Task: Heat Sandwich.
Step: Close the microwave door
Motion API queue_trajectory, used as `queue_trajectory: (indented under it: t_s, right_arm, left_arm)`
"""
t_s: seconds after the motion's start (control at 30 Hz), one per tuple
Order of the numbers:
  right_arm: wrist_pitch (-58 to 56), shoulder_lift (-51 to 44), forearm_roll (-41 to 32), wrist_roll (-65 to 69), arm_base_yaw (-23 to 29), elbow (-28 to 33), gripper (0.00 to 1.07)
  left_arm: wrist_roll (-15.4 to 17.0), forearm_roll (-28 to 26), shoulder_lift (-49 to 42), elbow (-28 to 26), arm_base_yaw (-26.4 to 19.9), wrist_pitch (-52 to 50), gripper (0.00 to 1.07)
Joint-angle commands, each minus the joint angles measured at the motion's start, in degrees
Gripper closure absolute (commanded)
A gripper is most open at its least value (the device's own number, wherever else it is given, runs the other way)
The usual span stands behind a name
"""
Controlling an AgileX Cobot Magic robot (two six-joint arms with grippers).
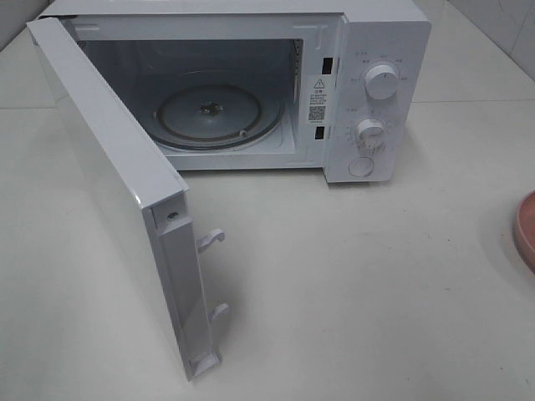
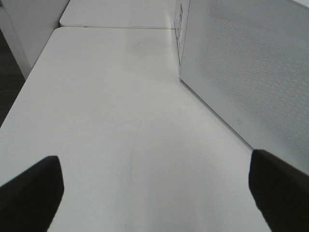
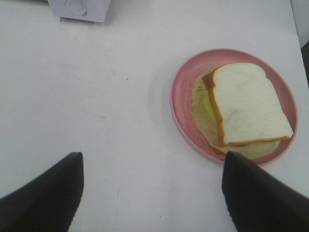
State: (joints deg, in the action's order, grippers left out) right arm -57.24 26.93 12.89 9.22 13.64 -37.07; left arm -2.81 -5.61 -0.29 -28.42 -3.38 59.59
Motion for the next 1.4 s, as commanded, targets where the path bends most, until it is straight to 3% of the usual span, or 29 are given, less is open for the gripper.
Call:
queue_trajectory:
  t_s: [0.03,0.13,0.27,0.43,0.6,1.4]
  right_arm:
    - [-0.40,-7.79,-0.11,-0.80,-0.34,2.18,0.31]
    - [-0.40,-10.83,-0.57,-1.66,-0.92,3.32,0.31]
    - [-0.80,-19.19,-0.69,-1.66,-5.73,7.05,0.31]
    - [-2.23,-22.17,-1.78,-2.86,-6.88,8.19,0.31]
    - [-2.18,-28.42,-6.65,-9.22,-8.94,8.31,0.31]
    - [-2.18,-28.65,-6.82,-8.65,-9.05,8.25,0.31]
  left_arm:
    - [0.40,0.00,-1.49,0.11,0.46,-0.23,0.09]
    - [0.40,0.00,-1.49,0.11,0.46,-0.23,0.09]
    - [0.40,0.00,-1.49,0.11,0.46,-0.23,0.09]
    - [0.40,0.00,-1.49,0.11,0.46,-0.23,0.09]
    - [0.40,0.00,-1.49,0.11,0.46,-0.23,0.09]
    - [0.40,0.00,-1.49,0.11,0.46,-0.23,0.09]
